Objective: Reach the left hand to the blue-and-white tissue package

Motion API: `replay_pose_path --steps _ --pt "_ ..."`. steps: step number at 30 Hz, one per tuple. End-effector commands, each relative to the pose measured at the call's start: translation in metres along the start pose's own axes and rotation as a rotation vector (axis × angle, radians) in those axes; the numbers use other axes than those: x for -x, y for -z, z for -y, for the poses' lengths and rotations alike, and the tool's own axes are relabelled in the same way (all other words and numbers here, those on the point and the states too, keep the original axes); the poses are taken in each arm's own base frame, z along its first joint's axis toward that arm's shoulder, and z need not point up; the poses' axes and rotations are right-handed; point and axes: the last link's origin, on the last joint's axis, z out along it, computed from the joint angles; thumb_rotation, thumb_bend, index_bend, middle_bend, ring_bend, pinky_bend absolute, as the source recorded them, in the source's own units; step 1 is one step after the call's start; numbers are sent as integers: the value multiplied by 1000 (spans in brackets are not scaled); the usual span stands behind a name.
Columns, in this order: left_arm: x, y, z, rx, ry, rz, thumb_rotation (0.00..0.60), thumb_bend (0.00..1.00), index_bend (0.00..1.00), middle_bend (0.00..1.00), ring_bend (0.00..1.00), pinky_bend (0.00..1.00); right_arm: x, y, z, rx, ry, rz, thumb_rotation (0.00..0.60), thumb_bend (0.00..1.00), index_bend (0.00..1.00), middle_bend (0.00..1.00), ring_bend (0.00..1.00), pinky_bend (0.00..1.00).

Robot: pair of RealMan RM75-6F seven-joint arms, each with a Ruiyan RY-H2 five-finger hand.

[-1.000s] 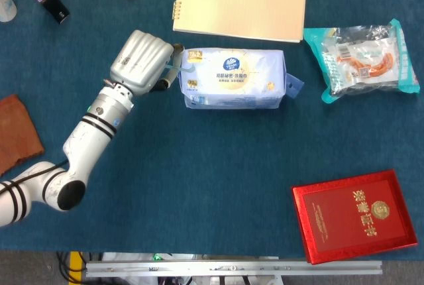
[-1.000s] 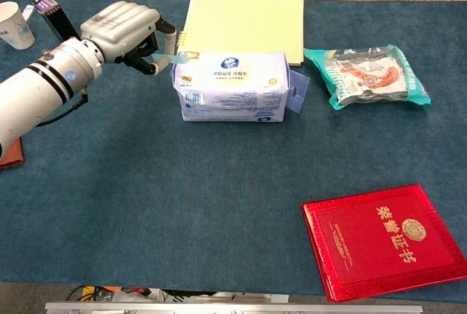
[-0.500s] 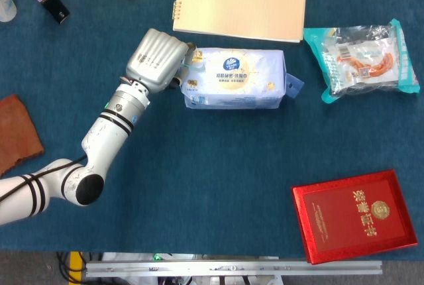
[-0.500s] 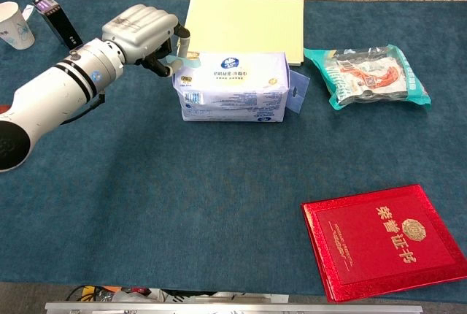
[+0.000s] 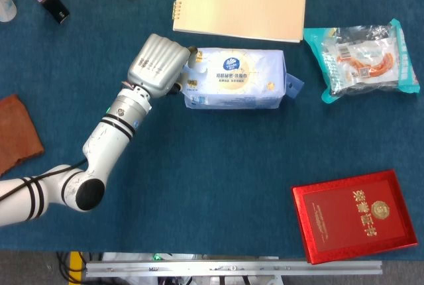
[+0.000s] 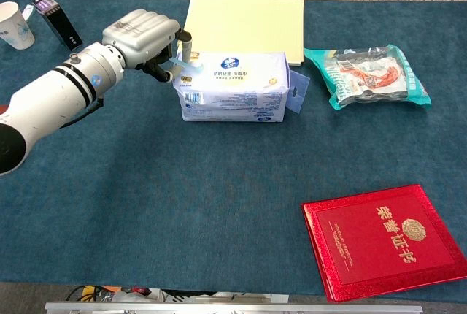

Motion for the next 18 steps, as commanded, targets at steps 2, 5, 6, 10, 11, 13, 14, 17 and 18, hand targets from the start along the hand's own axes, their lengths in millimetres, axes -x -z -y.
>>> replay_pose_path --steps 2,5,6,10,11,13,14,17,18 --pt "-1 6 -1 4 -4 6 600 411 449 958 933 900 0 0 0 -2 0 -1 600 363 380 415 267 312" --pt "0 9 -4 10 -8 21 600 412 449 958 933 900 -1 0 1 -4 -1 -3 600 363 380 414 267 312" --pt "0 9 -4 10 -9 22 600 413 449 958 933 900 -1 0 2 -5 -2 -4 600 363 380 414 267 312" --pt "-3 11 -7 12 4 16 600 413 450 958 933 901 -1 2 1 -4 0 -6 600 363 380 415 267 312" --pt "-4 11 -7 14 8 11 600 413 450 958 933 901 -2 2 1 -2 0 -7 600 363 380 415 267 312" --pt "-6 11 -8 16 15 4 600 414 449 958 933 901 -3 3 0 0 -1 -9 600 363 380 414 267 312" --pt "-7 12 -8 17 22 0 600 414 450 958 933 901 -3 3 0 0 0 -11 600 363 380 414 267 312" --pt "-9 12 -9 24 35 -2 600 416 450 959 934 900 -3 4 0 1 0 -11 600 362 380 415 267 312" --pt "-9 12 -9 27 36 0 600 418 450 960 934 900 -3 4 0 1 0 -11 600 362 380 415 267 312"
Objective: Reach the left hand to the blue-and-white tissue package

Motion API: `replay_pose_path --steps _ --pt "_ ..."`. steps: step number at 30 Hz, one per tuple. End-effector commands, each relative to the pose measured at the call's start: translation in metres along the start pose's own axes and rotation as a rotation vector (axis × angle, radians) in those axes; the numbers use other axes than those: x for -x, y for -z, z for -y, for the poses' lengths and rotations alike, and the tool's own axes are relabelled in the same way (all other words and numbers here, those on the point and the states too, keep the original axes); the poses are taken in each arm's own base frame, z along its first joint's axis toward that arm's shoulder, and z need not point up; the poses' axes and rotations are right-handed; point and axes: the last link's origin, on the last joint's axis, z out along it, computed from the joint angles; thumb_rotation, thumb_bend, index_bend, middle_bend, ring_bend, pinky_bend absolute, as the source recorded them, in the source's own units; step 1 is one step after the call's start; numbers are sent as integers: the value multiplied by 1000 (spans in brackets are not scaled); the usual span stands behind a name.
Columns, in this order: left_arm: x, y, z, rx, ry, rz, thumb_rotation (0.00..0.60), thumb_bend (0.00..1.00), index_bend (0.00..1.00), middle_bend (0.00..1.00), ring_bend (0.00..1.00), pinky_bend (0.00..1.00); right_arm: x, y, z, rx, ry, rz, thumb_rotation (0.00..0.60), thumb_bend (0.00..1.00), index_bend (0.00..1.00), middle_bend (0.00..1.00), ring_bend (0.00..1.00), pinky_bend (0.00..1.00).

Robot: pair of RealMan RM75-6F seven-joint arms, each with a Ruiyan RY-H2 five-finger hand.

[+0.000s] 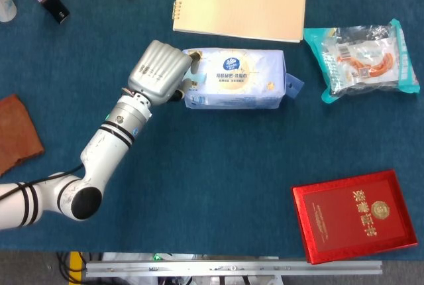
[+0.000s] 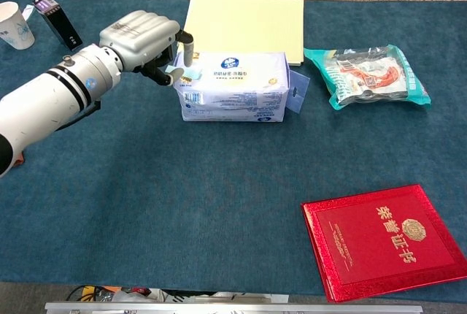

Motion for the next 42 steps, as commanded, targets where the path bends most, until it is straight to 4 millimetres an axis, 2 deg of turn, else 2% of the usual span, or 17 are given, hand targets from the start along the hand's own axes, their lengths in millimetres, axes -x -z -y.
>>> replay_pose_path --steps 1,8,20,42 --pt "-1 1 -1 6 3 4 600 420 448 961 936 901 0 0 0 0 0 -1 600 363 380 415 267 312" --pt "4 0 -1 -1 -18 37 600 427 387 964 943 905 0 2 -1 4 1 -1 600 363 380 414 267 312" --pt "4 6 -10 24 -6 47 600 427 384 965 944 905 -1 3 -3 10 0 -3 600 363 380 414 267 312" --pt "12 3 -21 41 -17 69 600 426 384 965 944 905 -2 4 -9 25 1 -6 600 363 380 414 267 312"
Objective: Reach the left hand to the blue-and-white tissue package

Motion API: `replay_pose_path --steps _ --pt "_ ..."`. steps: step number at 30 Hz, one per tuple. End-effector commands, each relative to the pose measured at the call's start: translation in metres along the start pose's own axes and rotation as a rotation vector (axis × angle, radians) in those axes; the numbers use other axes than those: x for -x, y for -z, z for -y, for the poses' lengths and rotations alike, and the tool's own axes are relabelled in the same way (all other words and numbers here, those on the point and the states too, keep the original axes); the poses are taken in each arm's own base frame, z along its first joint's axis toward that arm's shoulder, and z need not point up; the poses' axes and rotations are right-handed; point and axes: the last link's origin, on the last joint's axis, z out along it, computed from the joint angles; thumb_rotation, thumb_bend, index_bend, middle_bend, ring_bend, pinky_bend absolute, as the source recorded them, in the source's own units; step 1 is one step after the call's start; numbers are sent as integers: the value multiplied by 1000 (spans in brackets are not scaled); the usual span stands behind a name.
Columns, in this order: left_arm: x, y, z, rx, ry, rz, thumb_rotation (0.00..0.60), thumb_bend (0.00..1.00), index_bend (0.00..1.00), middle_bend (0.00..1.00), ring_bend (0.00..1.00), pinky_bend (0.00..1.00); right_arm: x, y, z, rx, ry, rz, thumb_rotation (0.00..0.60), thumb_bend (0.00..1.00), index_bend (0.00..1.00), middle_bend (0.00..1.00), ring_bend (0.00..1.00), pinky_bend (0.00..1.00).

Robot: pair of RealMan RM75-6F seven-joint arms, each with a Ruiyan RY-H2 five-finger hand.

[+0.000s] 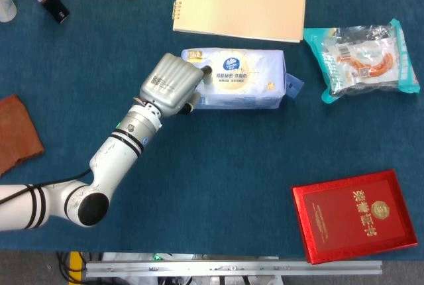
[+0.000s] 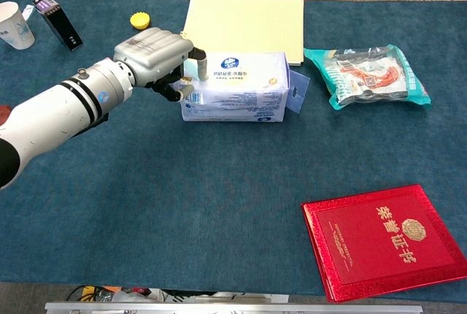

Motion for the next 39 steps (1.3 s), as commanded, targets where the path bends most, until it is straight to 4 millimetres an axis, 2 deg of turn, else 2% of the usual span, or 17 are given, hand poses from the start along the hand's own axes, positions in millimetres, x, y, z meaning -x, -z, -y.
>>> replay_pose_path --steps 1,14,27,39 --pt "1 0 -1 3 -6 3 600 427 384 965 944 905 0 0 0 1 0 -1 600 363 380 414 267 312" --pt "-2 -1 -4 3 9 -14 600 427 383 965 944 905 -2 2 -3 6 -3 -7 600 363 380 414 267 312" --pt "4 -3 -10 12 4 0 600 426 384 967 944 905 -2 2 -4 11 -4 -10 600 363 380 414 267 312" --pt "2 -6 -3 -15 2 -8 600 427 384 968 944 905 -1 2 -6 14 -4 -9 600 362 380 415 267 312"
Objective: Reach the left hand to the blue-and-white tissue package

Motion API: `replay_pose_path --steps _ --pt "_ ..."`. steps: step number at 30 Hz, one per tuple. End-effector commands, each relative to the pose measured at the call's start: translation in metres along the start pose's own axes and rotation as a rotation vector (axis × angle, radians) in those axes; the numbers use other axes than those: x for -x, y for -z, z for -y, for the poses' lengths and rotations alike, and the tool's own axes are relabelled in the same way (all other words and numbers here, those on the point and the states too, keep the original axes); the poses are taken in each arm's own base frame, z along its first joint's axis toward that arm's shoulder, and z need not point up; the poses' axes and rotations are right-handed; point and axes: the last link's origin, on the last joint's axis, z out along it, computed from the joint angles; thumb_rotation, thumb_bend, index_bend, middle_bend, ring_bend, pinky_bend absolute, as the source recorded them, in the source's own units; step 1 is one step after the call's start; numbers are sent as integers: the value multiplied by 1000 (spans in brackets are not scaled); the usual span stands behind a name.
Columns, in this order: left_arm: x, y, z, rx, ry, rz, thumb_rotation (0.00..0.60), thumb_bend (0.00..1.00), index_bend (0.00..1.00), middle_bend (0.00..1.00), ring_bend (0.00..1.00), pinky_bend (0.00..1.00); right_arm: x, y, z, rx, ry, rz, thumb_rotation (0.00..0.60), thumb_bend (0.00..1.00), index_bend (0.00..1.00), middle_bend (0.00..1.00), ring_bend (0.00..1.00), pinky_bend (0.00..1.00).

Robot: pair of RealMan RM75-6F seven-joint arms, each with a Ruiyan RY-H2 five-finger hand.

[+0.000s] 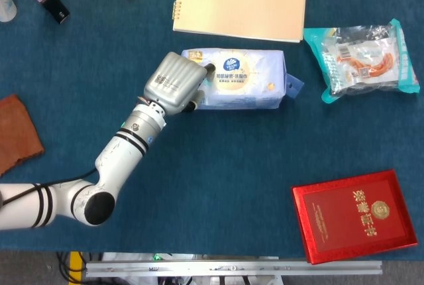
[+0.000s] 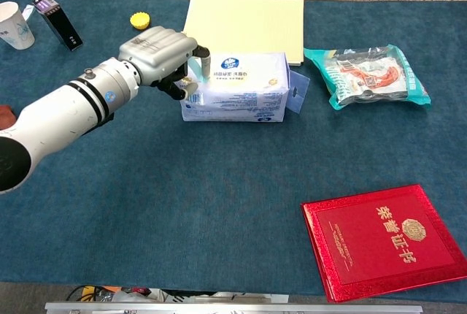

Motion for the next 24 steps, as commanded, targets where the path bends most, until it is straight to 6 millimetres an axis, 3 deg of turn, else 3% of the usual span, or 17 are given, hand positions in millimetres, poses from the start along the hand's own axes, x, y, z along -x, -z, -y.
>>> replay_pose_path --steps 1,24 --pt "2 -1 1 -4 -12 7 600 427 384 968 944 905 0 0 0 -1 0 0 600 362 380 415 267 312" --pt "2 9 10 -22 -26 20 600 426 384 968 945 905 0 0 3 -7 0 -2 600 363 380 414 267 312"
